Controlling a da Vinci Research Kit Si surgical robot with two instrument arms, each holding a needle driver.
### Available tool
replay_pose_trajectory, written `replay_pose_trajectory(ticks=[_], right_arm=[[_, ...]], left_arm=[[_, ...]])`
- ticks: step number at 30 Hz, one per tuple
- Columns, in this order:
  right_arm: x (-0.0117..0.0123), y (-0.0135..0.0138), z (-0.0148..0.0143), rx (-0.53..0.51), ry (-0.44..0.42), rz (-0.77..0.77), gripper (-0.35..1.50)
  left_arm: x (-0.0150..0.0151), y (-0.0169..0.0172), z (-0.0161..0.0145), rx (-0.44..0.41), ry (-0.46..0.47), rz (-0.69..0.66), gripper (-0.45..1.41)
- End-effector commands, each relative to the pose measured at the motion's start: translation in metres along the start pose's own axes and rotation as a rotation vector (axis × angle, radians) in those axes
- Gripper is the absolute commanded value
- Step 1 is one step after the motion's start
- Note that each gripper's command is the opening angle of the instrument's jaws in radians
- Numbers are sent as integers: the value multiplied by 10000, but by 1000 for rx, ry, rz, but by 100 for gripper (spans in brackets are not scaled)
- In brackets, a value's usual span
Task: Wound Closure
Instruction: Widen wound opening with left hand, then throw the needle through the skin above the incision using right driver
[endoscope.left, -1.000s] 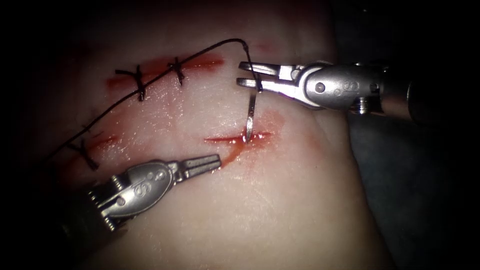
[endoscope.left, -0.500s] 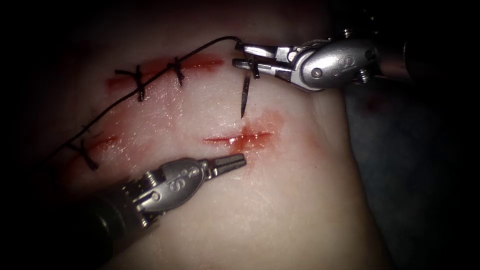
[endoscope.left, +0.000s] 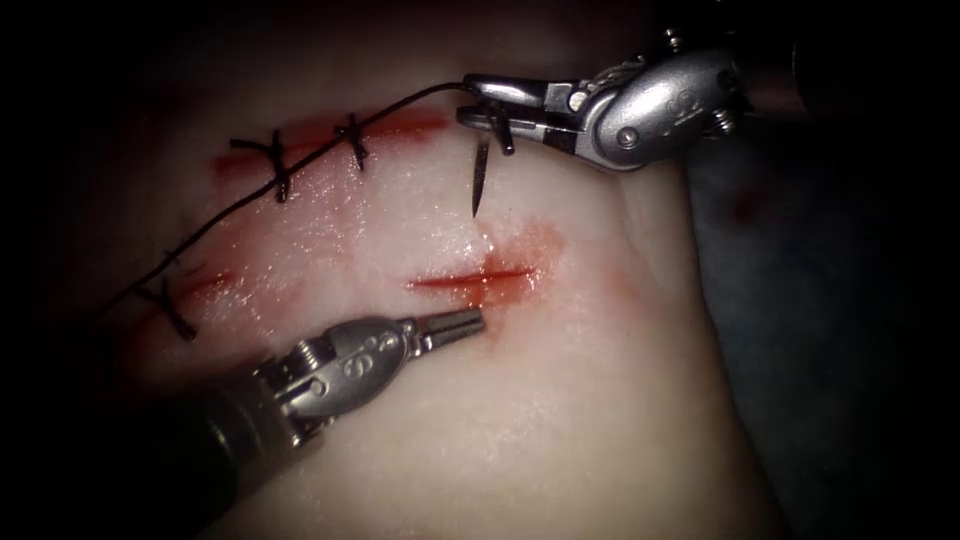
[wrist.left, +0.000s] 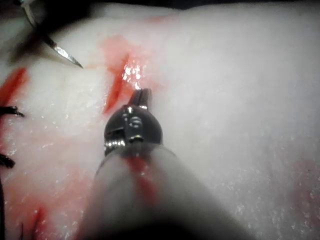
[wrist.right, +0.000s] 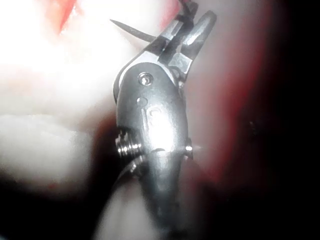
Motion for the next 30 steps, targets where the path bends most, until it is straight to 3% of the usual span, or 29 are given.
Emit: replay_pose_trajectory(ticks=[1,30], right_arm=[[-6,2,8,-2,12,-11,-35],[-10,-8,8,34,61,-51,-35]], left_arm=[[-1,0,6,0,0,2,-20],[11,10,-2,-21,-3,-9,-20]])
